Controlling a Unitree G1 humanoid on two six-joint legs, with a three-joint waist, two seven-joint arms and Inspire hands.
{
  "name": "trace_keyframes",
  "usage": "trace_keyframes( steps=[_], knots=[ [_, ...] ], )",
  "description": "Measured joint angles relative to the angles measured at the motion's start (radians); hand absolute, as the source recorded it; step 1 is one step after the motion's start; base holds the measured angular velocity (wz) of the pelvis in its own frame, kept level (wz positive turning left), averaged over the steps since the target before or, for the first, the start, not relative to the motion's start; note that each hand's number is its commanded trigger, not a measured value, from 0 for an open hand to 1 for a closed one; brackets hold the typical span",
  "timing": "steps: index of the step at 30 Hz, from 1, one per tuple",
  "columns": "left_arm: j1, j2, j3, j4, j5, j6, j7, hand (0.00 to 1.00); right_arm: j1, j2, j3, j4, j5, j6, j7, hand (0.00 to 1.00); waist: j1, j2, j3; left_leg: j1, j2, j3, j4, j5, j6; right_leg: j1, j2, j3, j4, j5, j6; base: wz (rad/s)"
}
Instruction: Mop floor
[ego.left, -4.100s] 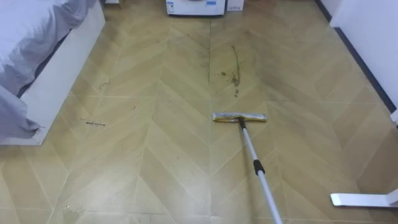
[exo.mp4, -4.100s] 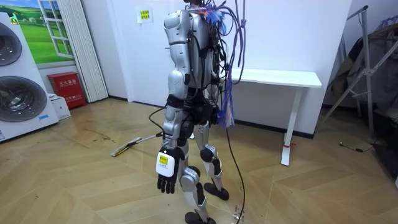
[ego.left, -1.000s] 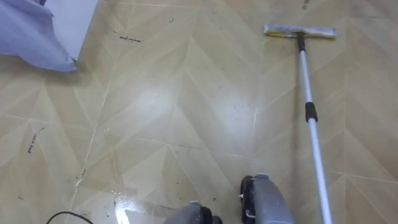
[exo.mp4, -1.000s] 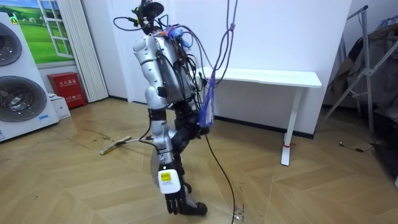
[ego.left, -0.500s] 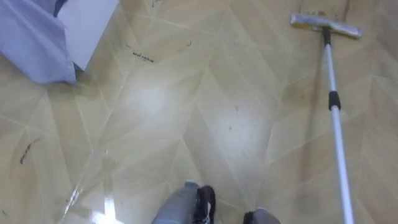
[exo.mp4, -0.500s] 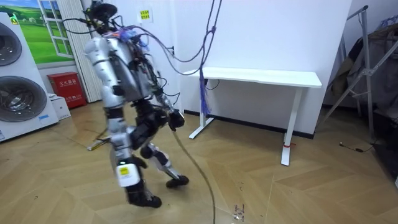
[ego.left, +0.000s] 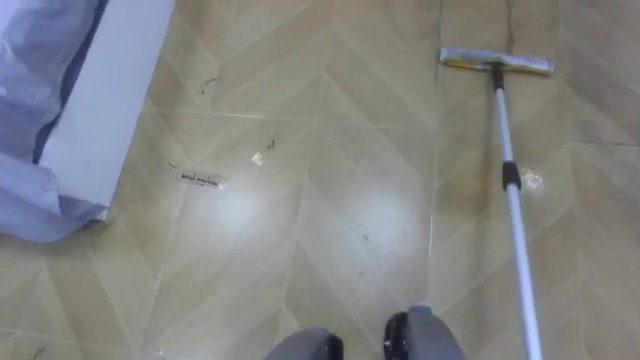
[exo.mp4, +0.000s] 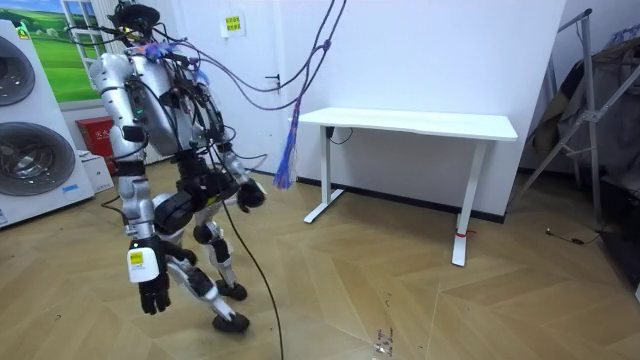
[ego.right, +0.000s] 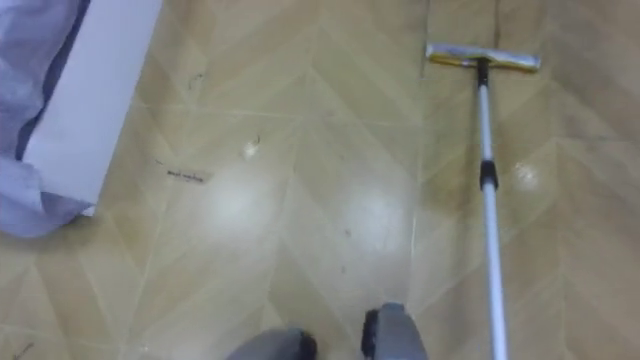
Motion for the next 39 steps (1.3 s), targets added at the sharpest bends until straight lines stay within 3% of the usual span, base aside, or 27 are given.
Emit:
trace_keyframes(
  steps=[1, 3, 4, 5, 6, 8, 9, 10, 11, 13, 14, 16, 20, 22, 23, 24, 25, 27, 28, 29, 30, 31, 32, 34, 36, 37, 39],
  knots=[
    [0.0, 0.005, -0.004, 0.003, -0.007, 0.0, -0.005, 0.0, -0.037, -0.016, 0.0, -0.023, 0.021, -0.021, 0.014, 1.0, 0.011, -0.014, 0.0016, -0.068, 0.026, 0.004, 0.064, 0.015, 0.02, 0.012, 0.008, -0.003, 0.012, -0.025, 0.0, 0.11],
    [0.0, 0.01, 0.002, 0.002, 0.002, -0.001, -0.015, 0.0, -0.093, -0.027, 0.001, -0.035, 0.038, -0.053, 0.04, 1.0, 0.038, -0.024, 0.0162, -0.127, 0.08, 0.001, -0.022, -0.106, 0.05, 0.049, 0.012, -0.015, 0.015, -0.05, 0.002, 0.09],
    [0.008, 0.01, 0.004, 0.002, 0.014, -0.001, -0.028, 0.0, -0.097, -0.028, 0.002, -0.036, 0.066, -0.064, 0.055, 1.0, 0.047, -0.028, 0.0164, -0.126, 0.093, -0.01, -0.201, -0.157, 0.046, 0.086, 0.012, -0.024, 0.002, -0.071, 0.009, 0.25],
    [0.01, 0.01, 0.004, 0.0, 0.023, -0.001, -0.049, 0.0, -0.076, -0.028, 0.001, -0.035, 0.095, -0.067, 0.067, 1.0, 0.042, -0.015, 0.0162, -0.102, 0.099, -0.042, -0.419, -0.161, 0.042, 0.135, 0.012, -0.039, -0.024, -0.097, 0.021, 0.36],
    [0.011, 0.01, 0.005, 0.0, 0.037, 0.001, -0.06, 0.0, -0.054, -0.028, 0.001, -0.035, 0.11, -0.072, 0.071, 1.0, 0.039, -0.004, 0.0129, -0.086, 0.104, -0.053, -0.513, -0.157, 0.043, 0.159, 0.012, -0.047, -0.037, -0.111, 0.027, 0.58],
    [-0.011, 0.008, 0.039, 0.0, 0.101, 0.0, -0.089, 0.0, 0.088, -0.036, 0.001, -0.01, 0.16, -0.085, 0.085, 1.0, 0.015, 0.005, 0.0008, -0.053, 0.074, 0.0, -0.538, -0.207, 0.14, 0.22, -0.025, -0.025, -0.055, -0.156, 0.066, 0.77],
    [-0.019, 0.005, 0.046, -0.001, 0.109, -0.003, -0.092, 0.0, 0.121, -0.038, 0.002, 0.006, 0.16, -0.084, 0.083, 1.0, 0.014, 0.006, 0.0, -0.04, 0.062, 0.013, -0.537, -0.224, 0.15, 0.221, -0.033, -0.007, -0.031, -0.153, 0.07, 0.59],
    [-0.022, 0.004, 0.048, -0.005, 0.121, -0.006, -0.094, 0.0, 0.194, -0.037, 0.006, 0.025, 0.156, -0.083, 0.073, 1.0, 0.004, 0.013, -0.0037, -0.012, 0.031, 0.027, -0.529, -0.254, 0.177, 0.209, -0.052, 0.014, 0.047, -0.119, 0.1, 0.23],
    [-0.02, -0.001, 0.054, -0.007, 0.136, -0.007, -0.092, 0.0, 0.276, -0.033, 0.019, 0.029, 0.153, -0.082, 0.059, 1.0, -0.004, 0.032, -0.0167, 0.014, 0.013, 0.034, -0.513, -0.293, 0.193, 0.188, -0.062, 0.04, 0.136, -0.052, 0.113, 0.11],
    [-0.016, -0.008, 0.056, -0.028, 0.144, -0.015, -0.077, 0.0, 0.371, -0.016, 0.028, 0.028, 0.155, -0.082, 0.037, 1.0, -0.023, 0.061, -0.0302, 0.055, -0.012, 0.02, -0.512, -0.335, 0.205, 0.142, -0.061, 0.062, 0.242, 0.03, 0.118, -0.13],
    [-0.018, -0.011, 0.056, -0.041, 0.145, -0.022, -0.065, 0.0, 0.395, 0.002, 0.03, 0.029, 0.152, -0.082, 0.027, 1.0, -0.037, 0.078, -0.0274, 0.078, -0.032, -0.017, -0.516, -0.351, 0.203, 0.095, -0.048, 0.059, 0.27, 0.026, 0.113, -0.34],
    [-0.025, -0.018, 0.057, -0.045, 0.149, -0.034, -0.055, 0.0, 0.395, 0.033, 0.035, 0.027, 0.131, -0.082, 0.008, 1.0, -0.058, 0.095, -0.0226, 0.116, -0.046, -0.061, -0.538, -0.362, 0.195, 0.009, -0.012, 0.049, 0.239, 0.019, 0.104, -0.71],
    [-0.025, -0.036, 0.044, -0.04, 0.165, -0.031, -0.043, 0.0, 0.312, 0.067, 0.037, 0.014, 0.084, -0.048, -0.037, 1.0, -0.058, 0.113, -0.0152, 0.194, -0.071, -0.169, -0.59, -0.379, 0.172, -0.025, 0.031, 0.012, -0.159, 0.063, 0.081, -0.76],
    [-0.024, -0.037, 0.04, -0.036, 0.167, -0.016, -0.031, 0.0, 0.243, 0.063, 0.026, 0.008, 0.065, -0.012, -0.06, 1.0, -0.058, 0.114, -0.0131, 0.208, -0.092, -0.218, -0.577, -0.403, 0.16, -0.006, 0.023, -0.003, -0.197, 0.102, 0.057, -0.2],
    [-0.024, -0.035, 0.04, -0.037, 0.172, -0.015, -0.02, 0.0, 0.182, 0.052, 0.016, 0.007, 0.06, 0.023, -0.071, 1.0, -0.056, 0.101, -0.0115, 0.21, -0.103, -0.221, -0.562, -0.411, 0.148, -0.003, -0.008, -0.028, -0.176, 0.105, 0.049, 0.07],
    [-0.024, -0.033, 0.04, -0.037, 0.173, -0.015, -0.016, 0.0, 0.148, 0.042, 0.013, 0.007, 0.06, 0.036, -0.074, 1.0, -0.053, 0.092, -0.0091, 0.209, -0.105, -0.213, -0.549, -0.416, 0.138, -0.003, -0.027, -0.043, -0.16, 0.105, 0.048, 0.16],
    [-0.024, -0.021, 0.027, -0.039, 0.172, -0.015, -0.008, 0.0, 0.071, 0.019, 0.011, 0.007, 0.06, 0.042, -0.077, 1.0, -0.047, 0.068, 0.0029, 0.197, -0.098, -0.175, -0.502, -0.42, 0.127, -0.008, -0.054, -0.062, -0.118, 0.089, 0.034, 0.22],
    [-0.023, 0.003, -0.006, -0.042, 0.172, -0.009, 0.003, 0.0, -0.031, -0.019, 0.015, 0.003, 0.074, 0.014, -0.074, 1.0, -0.035, 0.043, 0.0074, 0.138, -0.061, -0.112, -0.375, -0.404, 0.084, -0.025, -0.049, -0.065, -0.063, 0.046, 0.022, 0.3],
    [-0.016, 0.024, -0.024, -0.066, 0.175, 0.002, 0.012, 0.0, -0.068, -0.04, 0.021, -0.004, 0.078, -0.024, -0.06, 1.0, -0.017, 0.023, 0.0045, 0.088, -0.029, -0.071, -0.278, -0.365, 0.03, -0.034, -0.038, -0.063, -0.03, 0.018, 0.009, 0.28],
    [-0.007, 0.038, -0.025, -0.077, 0.176, 0.008, 0.013, 0.0, -0.092, -0.054, 0.025, -0.021, 0.079, -0.054, -0.042, 1.0, 0.009, 0.002, 0.0026, 0.047, 0.005, -0.048, -0.188, -0.309, 0.018, -0.027, -0.02, -0.064, -0.016, -0.002, -0.002, 0.25],
    [-0.001, 0.04, -0.023, -0.077, 0.183, 0.011, 0.012, 0.0, -0.104, -0.059, 0.024, -0.021, 0.079, -0.064, -0.027, 1.0, 0.016, -0.003, 0.0041, 0.024, 0.016, -0.049, -0.148, -0.275, 0.02, -0.013, -0.012, -0.069, -0.016, -0.005, -0.002, 0.26],
    [0.013, 0.041, -0.016, -0.077, 0.187, 0.013, 0.009, 0.0, -0.105, -0.061, 0.028, -0.022, 0.102, -0.08, -0.004, 1.0, 0.026, -0.019, 0.0019, 0.0, 0.034, -0.047, -0.138, -0.286, 0.037, 0.014, 0.0, -0.068, -0.017, -0.02, -0.016, 0.58],
    [0.018, 0.04, -0.016, -0.079, 0.201, 0.015, -0.005, 0.0, -0.086, -0.065, 0.026, -0.021, 0.119, -0.09, 0.01, 1.0, 0.025, -0.016, 0.0037, -0.025, 0.057, -0.044, -0.215, -0.317, 0.059, 0.044, 0.017, -0.065, -0.031, -0.034, -0.015, 0.75],
    [0.02, 0.039, -0.017, -0.107, 0.237, 0.013, -0.038, 0.0, -0.012, -0.065, 0.01, -0.018, 0.157, -0.099, 0.012, 1.0, 0.026, -0.012, 0.0029, -0.057, 0.062, -0.046, -0.416, -0.313, 0.052, 0.084, 0.026, -0.063, -0.064, -0.058, -0.007, 1.03],
    [0.018, 0.031, -0.017, -0.119, 0.284, 0.006, -0.07, 0.0, 0.087, -0.065, 0.008, 0.013, 0.187, -0.123, 0.026, 1.0, 0.015, 0.001, 0.0007, -0.047, 0.059, -0.026, -0.514, -0.271, 0.096, 0.121, 0.026, -0.039, -0.079, -0.096, 0.018, 0.98],
    [0.015, 0.018, -0.013, -0.119, 0.319, 0.006, -0.077, 0.0, 0.156, -0.063, 0.01, 0.033, 0.186, -0.125, 0.026, 1.0, 0.005, 0.012, -0.0059, -0.021, 0.061, 0.012, -0.525, -0.29, 0.144, 0.139, 0.024, 0.0, -0.078, -0.114, 0.036, 0.5],
    [0.01, -0.005, 0.02, -0.119, 0.378, 0.006, -0.081, 0.0, 0.247, -0.058, 0.031, 0.051, 0.182, -0.126, 0.02, 1.0, 0.004, 0.028, -0.0119, 0.011, 0.063, 0.043, -0.522, -0.32, 0.174, 0.142, 0.008, 0.005, -0.035, -0.1, 0.066, -0.04]
  ],
)
